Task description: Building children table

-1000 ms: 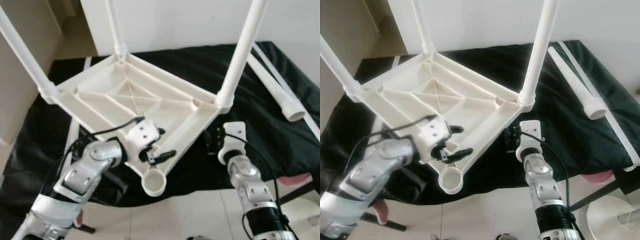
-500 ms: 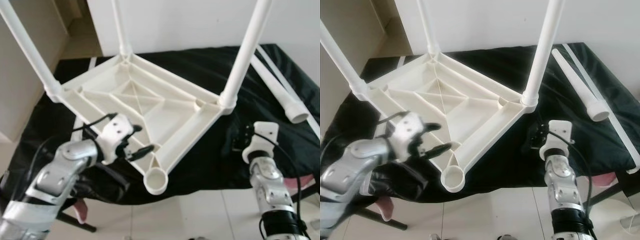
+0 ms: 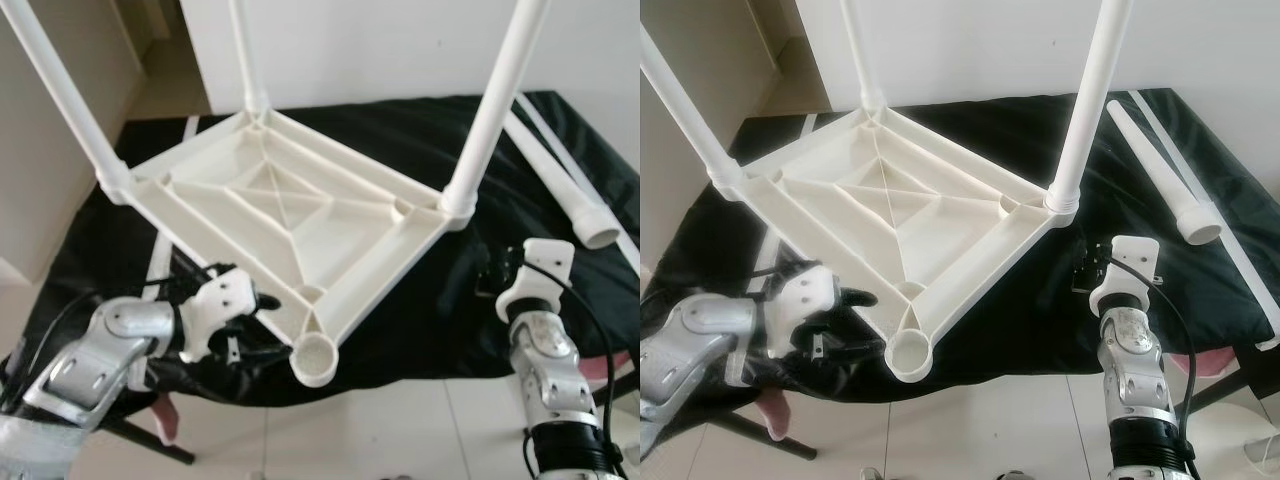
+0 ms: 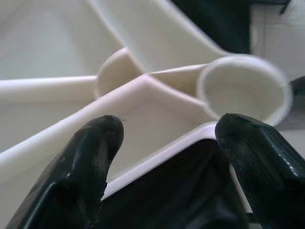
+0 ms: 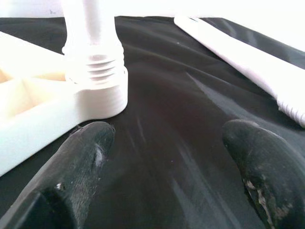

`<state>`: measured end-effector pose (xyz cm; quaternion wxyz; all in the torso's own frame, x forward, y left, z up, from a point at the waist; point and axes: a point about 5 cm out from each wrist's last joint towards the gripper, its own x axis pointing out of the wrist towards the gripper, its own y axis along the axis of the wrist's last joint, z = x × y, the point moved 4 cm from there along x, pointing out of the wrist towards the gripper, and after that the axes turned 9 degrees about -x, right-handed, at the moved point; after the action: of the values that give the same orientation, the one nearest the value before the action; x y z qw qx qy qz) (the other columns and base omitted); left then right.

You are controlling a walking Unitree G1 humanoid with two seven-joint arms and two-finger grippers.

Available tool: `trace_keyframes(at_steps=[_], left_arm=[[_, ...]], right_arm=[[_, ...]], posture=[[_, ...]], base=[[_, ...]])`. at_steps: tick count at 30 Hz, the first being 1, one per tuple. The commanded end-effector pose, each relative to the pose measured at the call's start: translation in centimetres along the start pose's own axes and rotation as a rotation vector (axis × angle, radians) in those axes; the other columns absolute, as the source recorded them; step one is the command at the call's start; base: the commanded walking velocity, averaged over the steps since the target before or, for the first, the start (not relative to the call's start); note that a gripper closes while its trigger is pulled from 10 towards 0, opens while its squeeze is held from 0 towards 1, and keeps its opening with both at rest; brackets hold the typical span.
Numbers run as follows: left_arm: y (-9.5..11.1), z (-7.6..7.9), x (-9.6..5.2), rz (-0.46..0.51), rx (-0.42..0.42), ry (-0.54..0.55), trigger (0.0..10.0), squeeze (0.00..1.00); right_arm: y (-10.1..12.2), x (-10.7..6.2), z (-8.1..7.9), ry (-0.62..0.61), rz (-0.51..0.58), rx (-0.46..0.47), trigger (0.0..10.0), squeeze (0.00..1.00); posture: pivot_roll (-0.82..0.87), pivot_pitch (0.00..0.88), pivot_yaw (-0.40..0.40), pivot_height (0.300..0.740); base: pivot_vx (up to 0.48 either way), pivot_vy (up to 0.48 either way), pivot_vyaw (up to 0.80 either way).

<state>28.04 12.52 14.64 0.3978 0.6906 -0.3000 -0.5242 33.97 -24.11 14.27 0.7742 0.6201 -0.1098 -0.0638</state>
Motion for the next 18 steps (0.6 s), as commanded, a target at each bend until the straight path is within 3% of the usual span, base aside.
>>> trace_keyframes(at_steps=[1, 13, 18], left_arm=[[-0.6, -0.5, 0.0, -0.045, 0.022, 0.008, 10.0, 0.00], [-2.8, -2.3, -0.9, -0.212, 0.106, 0.062, 10.0, 0.00], [-3.1, -2.6, -0.8, -0.237, 0.128, 0.072, 10.0, 0.00]], right_arm=[[0.5, 0.1, -0.4, 0.009, 0.017, 0.013, 10.0, 0.00], [0.9, 0.4, -0.4, 0.018, 0.029, 0.009, 10.0, 0.00], [1.0, 0.5, -0.4, 0.018, 0.030, 0.009, 10.0, 0.00]], posture=[[-0.06, 0.070, 0.044, 0.740], [-0.06, 0.080, 0.045, 0.740], [-0.06, 0.084, 0.047, 0.740]], base=[[0.000, 0.000, 0.00], [0.000, 0.000, 0.00], [0.000, 0.000, 0.00]])
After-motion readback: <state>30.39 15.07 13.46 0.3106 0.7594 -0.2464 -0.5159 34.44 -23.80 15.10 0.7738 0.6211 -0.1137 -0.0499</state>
